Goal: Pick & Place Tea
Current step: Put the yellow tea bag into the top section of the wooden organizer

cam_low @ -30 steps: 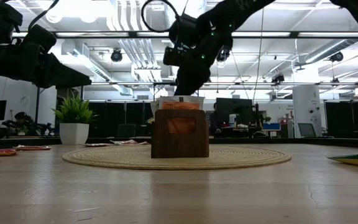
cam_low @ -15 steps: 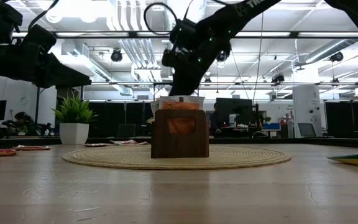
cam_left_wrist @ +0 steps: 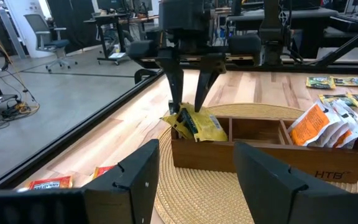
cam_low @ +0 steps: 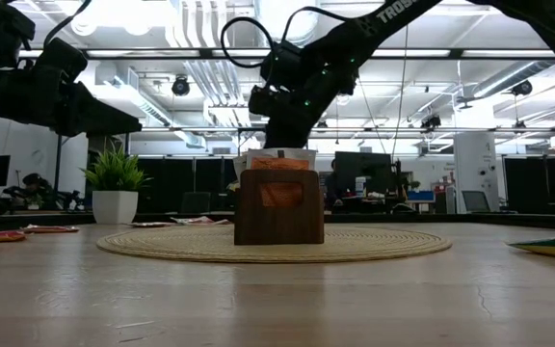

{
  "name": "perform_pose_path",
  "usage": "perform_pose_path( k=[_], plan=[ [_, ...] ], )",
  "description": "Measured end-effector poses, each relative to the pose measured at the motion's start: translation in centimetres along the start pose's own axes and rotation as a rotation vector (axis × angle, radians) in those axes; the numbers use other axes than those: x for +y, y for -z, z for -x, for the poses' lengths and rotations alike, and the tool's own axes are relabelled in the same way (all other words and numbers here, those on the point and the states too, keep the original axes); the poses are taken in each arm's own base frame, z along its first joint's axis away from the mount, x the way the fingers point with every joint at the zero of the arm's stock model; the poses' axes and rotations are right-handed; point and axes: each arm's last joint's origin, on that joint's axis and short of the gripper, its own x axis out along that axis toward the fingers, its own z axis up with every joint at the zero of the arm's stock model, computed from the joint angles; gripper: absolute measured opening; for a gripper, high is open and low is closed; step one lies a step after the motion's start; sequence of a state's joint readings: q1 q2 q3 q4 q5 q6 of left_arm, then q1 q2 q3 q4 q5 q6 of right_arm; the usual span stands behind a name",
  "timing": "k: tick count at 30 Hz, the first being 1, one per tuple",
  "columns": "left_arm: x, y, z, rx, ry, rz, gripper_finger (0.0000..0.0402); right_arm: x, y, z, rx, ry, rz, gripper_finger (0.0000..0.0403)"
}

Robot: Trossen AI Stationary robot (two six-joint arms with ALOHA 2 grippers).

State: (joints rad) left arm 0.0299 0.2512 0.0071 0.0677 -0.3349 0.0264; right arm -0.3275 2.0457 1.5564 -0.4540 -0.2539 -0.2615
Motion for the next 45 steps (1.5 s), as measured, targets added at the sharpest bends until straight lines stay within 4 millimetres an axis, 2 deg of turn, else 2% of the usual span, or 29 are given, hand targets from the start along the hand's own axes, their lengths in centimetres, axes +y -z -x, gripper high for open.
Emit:
perform_pose_path(
  k=[8, 23, 34, 40, 45],
  plan=[
    [0.0, 0.0, 0.0, 0.0, 0.0, 0.0, 0.0202, 0.0, 0.3, -0.1, 0.017, -0.002, -0.005, 0.0015],
    [0.0, 0.0, 0.0, 0.0, 0.0, 0.0, 0.0202, 2.0, -0.3, -0.5, 0.01, -0.011, 0.009, 0.0008],
    [0.0, 0.0, 0.0, 0.001, 0.0, 0.0, 0.0202, 2.8, -1.2, 1.1, -0.04, 0.008, -0.015, 0.0008],
    [0.0, 0.0, 0.0, 0.001, -0.001, 0.0, 0.0202, 4.9, -0.5, 0.6, -0.06, 0.065, 0.009, 0.0008],
    [0.0, 0.0, 0.0, 0.001, 0.0, 0.0, 0.0202, 5.7, 0.5, 1.7, -0.191, 0.078, -0.015, 0.0008]
  ],
)
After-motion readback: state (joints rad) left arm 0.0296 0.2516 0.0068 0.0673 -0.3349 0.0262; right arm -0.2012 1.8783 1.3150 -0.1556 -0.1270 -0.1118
